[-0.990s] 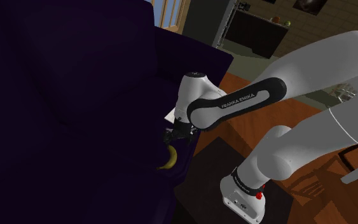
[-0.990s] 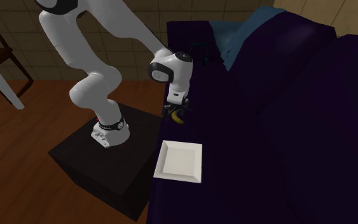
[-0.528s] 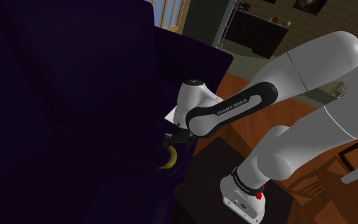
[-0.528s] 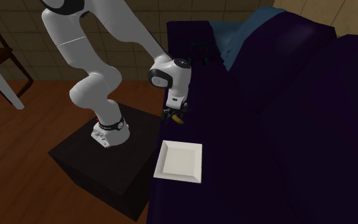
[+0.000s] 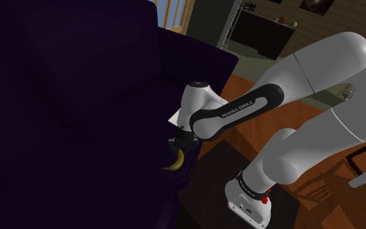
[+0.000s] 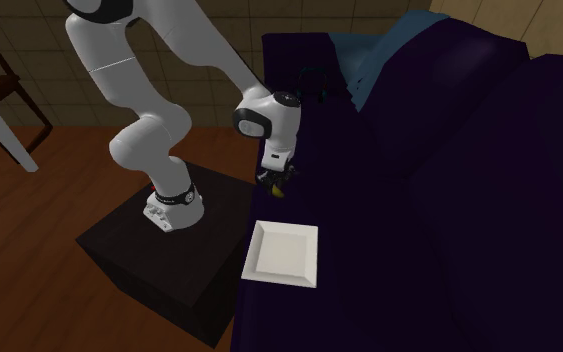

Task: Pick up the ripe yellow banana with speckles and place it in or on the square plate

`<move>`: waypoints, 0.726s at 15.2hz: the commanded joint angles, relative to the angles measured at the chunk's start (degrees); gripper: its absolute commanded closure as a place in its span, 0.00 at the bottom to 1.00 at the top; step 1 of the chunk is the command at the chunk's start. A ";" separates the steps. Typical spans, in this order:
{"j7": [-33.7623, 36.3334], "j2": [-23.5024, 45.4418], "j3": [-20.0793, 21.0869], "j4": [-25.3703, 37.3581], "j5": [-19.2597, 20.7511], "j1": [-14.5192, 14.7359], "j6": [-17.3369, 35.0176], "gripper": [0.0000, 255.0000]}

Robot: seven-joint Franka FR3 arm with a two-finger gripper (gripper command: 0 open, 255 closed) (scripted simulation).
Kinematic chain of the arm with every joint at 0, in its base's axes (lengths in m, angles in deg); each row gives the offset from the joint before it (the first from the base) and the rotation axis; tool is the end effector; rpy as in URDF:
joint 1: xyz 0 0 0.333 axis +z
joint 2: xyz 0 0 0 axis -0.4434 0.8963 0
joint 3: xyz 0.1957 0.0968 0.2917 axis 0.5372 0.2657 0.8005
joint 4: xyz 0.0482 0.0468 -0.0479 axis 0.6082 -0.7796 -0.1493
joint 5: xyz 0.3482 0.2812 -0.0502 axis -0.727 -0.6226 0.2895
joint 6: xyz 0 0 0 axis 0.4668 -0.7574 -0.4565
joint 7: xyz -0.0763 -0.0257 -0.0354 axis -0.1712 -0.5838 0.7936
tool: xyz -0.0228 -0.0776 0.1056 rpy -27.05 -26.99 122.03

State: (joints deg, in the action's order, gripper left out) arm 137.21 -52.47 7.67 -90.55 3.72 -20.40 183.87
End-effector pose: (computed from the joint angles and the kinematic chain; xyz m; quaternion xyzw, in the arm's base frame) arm 0.3302 0.1649 0.2368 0.9558 -0.2865 -0.0651 0.0100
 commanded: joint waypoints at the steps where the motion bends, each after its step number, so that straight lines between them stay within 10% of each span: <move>1: -0.01 0.03 -0.03 -0.13 0.02 -0.02 -0.10 1.00; 11: -0.15 -3.64 -0.62 0.65 -0.21 0.29 -4.52 1.00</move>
State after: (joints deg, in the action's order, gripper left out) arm 137.16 -55.39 7.26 -90.21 3.43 -20.06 180.41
